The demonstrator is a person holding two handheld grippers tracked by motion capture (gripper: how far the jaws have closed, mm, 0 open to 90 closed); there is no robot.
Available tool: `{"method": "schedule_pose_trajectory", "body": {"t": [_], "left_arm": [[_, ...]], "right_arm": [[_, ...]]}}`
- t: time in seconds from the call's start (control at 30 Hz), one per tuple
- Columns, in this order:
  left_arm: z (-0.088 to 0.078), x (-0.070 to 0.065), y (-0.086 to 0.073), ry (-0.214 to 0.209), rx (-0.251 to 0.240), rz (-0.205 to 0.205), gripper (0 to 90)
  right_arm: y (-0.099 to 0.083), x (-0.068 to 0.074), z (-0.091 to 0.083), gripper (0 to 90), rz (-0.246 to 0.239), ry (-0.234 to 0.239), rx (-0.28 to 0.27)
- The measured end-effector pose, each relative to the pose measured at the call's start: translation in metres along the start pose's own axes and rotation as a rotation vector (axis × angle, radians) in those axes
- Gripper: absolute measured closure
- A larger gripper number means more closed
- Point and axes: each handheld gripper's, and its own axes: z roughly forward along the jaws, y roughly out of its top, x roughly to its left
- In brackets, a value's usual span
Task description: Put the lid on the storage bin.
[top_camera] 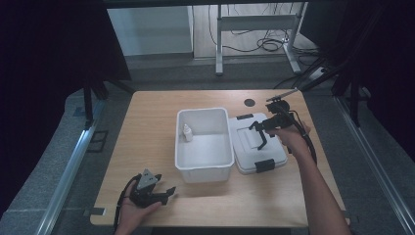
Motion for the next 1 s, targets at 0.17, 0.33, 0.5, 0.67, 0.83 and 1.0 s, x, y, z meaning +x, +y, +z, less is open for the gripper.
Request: {"method": "schedule_pose_trajectory", "body": {"t": [0.17,0.33,0.5,0.67,0.83,1.0], "left_arm": [[0.001,0.0,0.0,0.001,0.002,0.003,26.5],[0.001,0.001,-0.001,-0.001,0.005,0.002,26.5],[0.001,0.001,-0.001,-0.001,0.005,0.0,26.5],[0.003,-0.001,-0.001,-0.004,0.009,0.007,26.5],[0.003,-0.001,-0.001,-0.006,0.009,0.006,26.5],[0.002,0.0,-0.001,-0.005,0.008,0.004,26.5]], "right_arm": [[0.004,-0.003,0.005,54.7,0.006,0.005,0.043],[0.009,-0.006,0.011,57.7,0.015,-0.003,0.076],[0.011,-0.012,0.017,61.0,0.033,-0.01,0.095],[0.013,-0.017,0.027,62.8,0.039,-0.011,0.13],[0.015,-0.02,0.036,64.7,0.039,-0.017,0.16],[0.021,-0.024,0.045,67.2,0.03,-0.019,0.206]]}}
